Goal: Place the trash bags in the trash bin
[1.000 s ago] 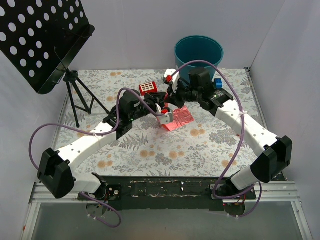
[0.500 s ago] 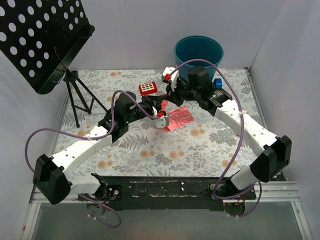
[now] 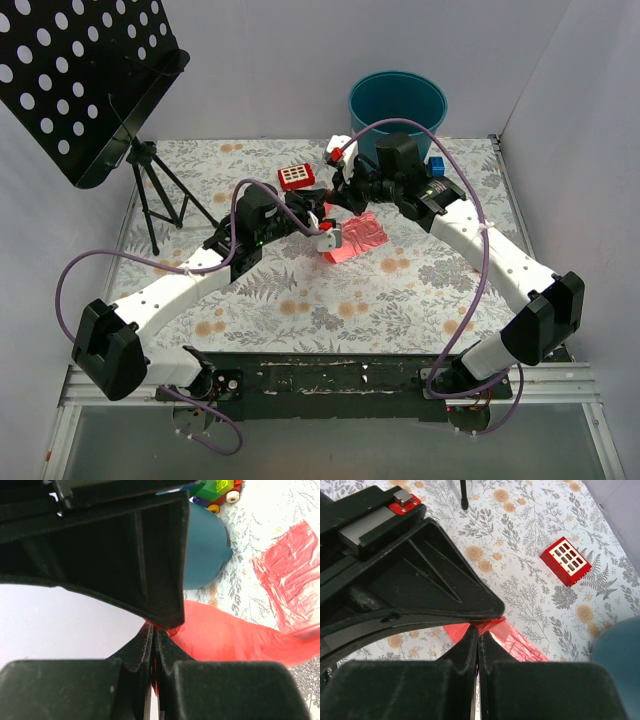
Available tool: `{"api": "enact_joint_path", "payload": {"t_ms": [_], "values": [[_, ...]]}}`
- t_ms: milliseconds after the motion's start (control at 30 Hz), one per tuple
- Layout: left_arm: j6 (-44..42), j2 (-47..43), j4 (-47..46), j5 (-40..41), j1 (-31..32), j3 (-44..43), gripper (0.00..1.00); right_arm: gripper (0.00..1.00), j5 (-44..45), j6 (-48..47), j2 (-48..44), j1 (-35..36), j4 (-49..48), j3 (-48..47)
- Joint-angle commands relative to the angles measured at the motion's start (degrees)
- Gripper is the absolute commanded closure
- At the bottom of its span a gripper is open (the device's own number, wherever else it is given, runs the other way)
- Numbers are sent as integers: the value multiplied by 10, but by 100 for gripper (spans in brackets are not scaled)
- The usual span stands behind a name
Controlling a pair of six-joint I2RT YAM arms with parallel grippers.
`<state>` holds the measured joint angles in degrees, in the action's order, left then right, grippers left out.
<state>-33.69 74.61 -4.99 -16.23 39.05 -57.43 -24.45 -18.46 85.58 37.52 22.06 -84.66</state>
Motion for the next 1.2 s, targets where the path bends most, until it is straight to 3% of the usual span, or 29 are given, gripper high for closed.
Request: {"api": "enact_joint_path", "payload": {"t_ms": [0, 167, 333, 533, 733, 967, 1167], "values": [[-1, -38, 24, -21, -6, 14, 100, 99, 11, -27, -20, 1, -31, -6], [11, -46, -25, -45, -6, 4, 100, 99, 12, -44, -16, 1, -29, 36], [12, -25, -37, -5, -6, 5, 100, 99, -13, -32, -24, 0, -19, 24], [9, -43, 44, -24, -6, 28, 100, 99, -25, -7, -29, 0, -34, -32], [17, -81, 44, -77, -2, 29, 100, 99, 15, -33, -8, -4, -31, -27], [17, -27, -48, 12, -6, 10, 100, 99, -105, -14, -25, 19, -9, -18], [20, -51, -25, -34, -7, 24, 100, 99, -42, -6, -8, 9, -34, -24]]}}
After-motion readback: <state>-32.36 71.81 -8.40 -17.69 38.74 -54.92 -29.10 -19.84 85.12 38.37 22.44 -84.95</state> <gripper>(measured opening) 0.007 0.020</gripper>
